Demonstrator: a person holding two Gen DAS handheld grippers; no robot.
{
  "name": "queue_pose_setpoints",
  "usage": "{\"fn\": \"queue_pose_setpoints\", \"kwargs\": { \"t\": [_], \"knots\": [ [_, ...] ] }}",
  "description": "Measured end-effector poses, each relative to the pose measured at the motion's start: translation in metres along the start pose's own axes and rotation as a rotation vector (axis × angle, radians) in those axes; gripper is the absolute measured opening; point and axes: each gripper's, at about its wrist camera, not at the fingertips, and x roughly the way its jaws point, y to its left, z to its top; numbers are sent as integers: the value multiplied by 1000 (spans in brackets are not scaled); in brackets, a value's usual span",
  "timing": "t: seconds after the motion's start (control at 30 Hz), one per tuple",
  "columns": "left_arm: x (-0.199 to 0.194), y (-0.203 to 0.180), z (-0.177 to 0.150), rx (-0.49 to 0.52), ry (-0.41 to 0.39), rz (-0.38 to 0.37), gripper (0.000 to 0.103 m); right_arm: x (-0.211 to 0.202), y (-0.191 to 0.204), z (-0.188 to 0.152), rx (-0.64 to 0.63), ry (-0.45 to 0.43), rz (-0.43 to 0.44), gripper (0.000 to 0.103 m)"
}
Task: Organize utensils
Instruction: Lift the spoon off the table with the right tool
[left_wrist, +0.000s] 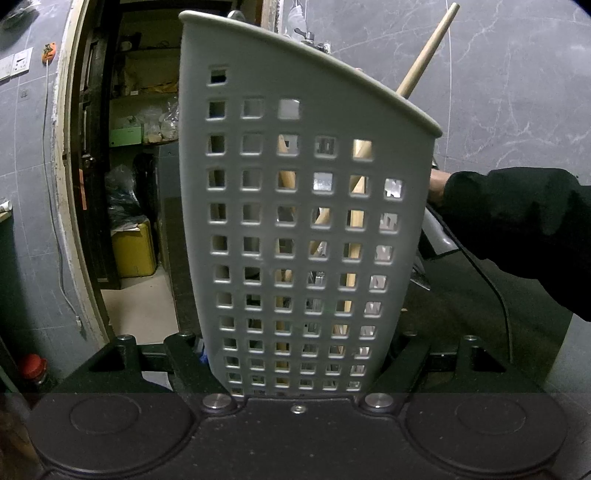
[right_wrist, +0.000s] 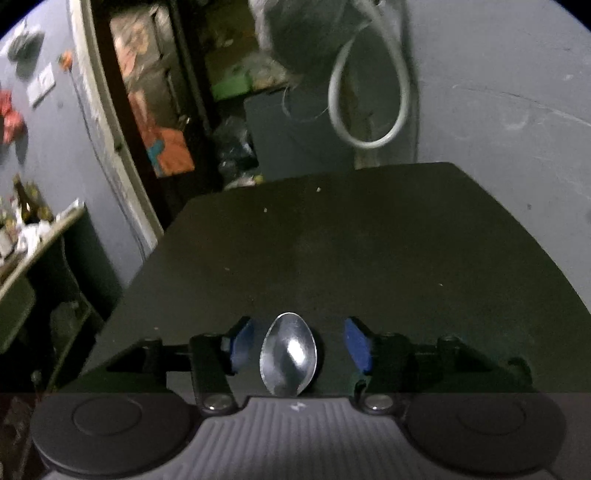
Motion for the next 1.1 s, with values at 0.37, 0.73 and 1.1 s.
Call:
{"fn": "queue_pose_setpoints", "kwargs": {
  "t": [0.37,0.73,1.1],
  "knots": [
    [0,0,1,-3,1,-2,77,10,24,-14,-181,34,27,9],
    [1,1,2,-6,0,-3,77,-18,34,-17,-242,-11,55,0],
    [1,1,1,-2,1,1,77,-37,64,-34,-373,-15,67,0]
  ]
}}
